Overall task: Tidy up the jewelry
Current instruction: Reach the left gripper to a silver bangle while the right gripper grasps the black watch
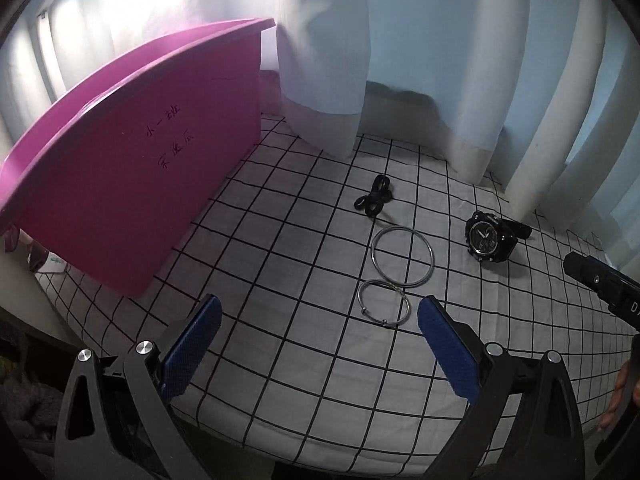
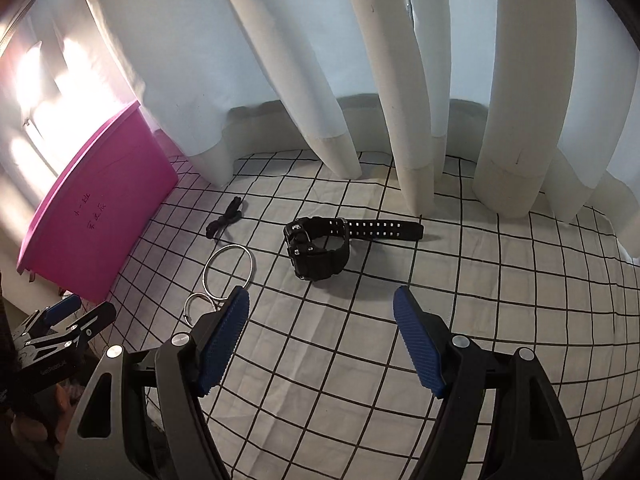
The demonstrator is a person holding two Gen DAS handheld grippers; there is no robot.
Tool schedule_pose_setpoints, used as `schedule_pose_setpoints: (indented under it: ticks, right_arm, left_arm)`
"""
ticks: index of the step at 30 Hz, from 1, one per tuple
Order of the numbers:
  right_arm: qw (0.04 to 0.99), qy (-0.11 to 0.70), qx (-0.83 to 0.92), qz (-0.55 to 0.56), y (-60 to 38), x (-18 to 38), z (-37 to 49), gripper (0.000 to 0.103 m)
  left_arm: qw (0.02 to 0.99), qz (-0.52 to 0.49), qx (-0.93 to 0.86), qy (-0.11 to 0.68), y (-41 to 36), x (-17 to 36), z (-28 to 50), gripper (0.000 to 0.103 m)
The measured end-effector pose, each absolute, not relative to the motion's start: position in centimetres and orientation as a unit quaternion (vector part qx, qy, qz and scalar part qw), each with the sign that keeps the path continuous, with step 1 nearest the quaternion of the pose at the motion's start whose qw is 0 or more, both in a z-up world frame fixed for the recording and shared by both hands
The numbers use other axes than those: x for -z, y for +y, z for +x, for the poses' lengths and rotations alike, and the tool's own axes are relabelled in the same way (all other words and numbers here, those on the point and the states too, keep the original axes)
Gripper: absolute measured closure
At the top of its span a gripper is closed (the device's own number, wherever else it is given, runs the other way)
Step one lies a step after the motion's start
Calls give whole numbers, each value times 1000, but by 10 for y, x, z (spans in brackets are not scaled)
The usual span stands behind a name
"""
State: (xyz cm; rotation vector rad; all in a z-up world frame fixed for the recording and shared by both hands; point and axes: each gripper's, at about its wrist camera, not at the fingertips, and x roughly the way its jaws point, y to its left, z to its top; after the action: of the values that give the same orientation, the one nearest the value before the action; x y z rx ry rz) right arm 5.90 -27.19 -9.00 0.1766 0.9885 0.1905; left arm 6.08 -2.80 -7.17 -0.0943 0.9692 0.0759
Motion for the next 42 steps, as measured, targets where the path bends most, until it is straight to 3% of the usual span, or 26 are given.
schedule_pose_setpoints:
  ticks: [15,21,30,42]
  right_arm:
    - [878,456,-80,124,-296,142,119,32]
    - [874,475,-62,83,-293,153,149,32]
    - [847,526,-62,51,-281,168,166,32]
    - [855,513,-75,37,-278,177,146,32]
  left_arm:
    - [884,-68,-74,457,-52,142,76,6]
    - [885,-64,-86,453,-59,157,83,6]
    - [882,-64,-92,457,-61,164,86,6]
    - [885,-53,-89,455,-72,167,89,6]
